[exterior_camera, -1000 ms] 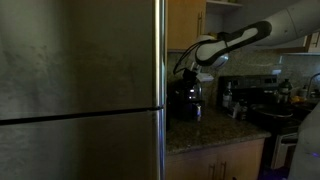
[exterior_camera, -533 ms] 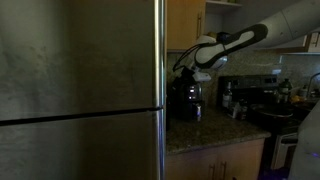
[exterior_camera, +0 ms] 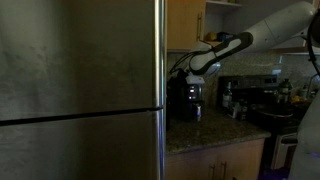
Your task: Put the glass bottle on the left beside the glass bottle on the right
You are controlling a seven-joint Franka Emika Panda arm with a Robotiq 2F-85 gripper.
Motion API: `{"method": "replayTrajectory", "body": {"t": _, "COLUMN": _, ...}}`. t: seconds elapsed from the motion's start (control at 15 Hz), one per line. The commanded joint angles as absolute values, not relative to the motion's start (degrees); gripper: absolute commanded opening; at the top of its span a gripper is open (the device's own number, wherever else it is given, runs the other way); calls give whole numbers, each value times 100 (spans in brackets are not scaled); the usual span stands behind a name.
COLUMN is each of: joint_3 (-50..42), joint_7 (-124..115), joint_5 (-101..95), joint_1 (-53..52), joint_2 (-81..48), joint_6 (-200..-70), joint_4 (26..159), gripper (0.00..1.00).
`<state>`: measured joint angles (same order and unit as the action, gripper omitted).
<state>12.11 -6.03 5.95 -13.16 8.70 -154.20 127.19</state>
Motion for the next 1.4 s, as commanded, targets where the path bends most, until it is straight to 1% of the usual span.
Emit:
{"method": "replayTrajectory", "body": {"t": 0.0, "joint_3": 1235, "joint_7": -613, "joint_5": 590, "joint_1": -1295, "joint_2": 885, "joint_6": -15400, "joint_4": 12703, "gripper": 100}}
{"method": "replayTrajectory", "body": {"t": 0.53, "joint_3": 1244, "joint_7": -1766, "joint_5": -439, "joint_1": -1204, "joint_2": -58, "joint_6": -16137, "joint_4": 12131, "gripper": 100}}
{"method": "replayTrajectory", "body": {"t": 1.0, "joint_3": 1119, "joint_7": -2856, "joint_5": -1526, "joint_1": -1338, "joint_2": -673, "joint_6": -15983, "joint_4": 11464, "gripper": 100}}
{"method": "replayTrajectory", "body": {"t": 1.33, "joint_3": 1091, "joint_7": -3300, "joint_5": -1964, "joint_1": -1392, "joint_2": -956, "joint_6": -15833, "joint_4": 11014, "gripper": 100}}
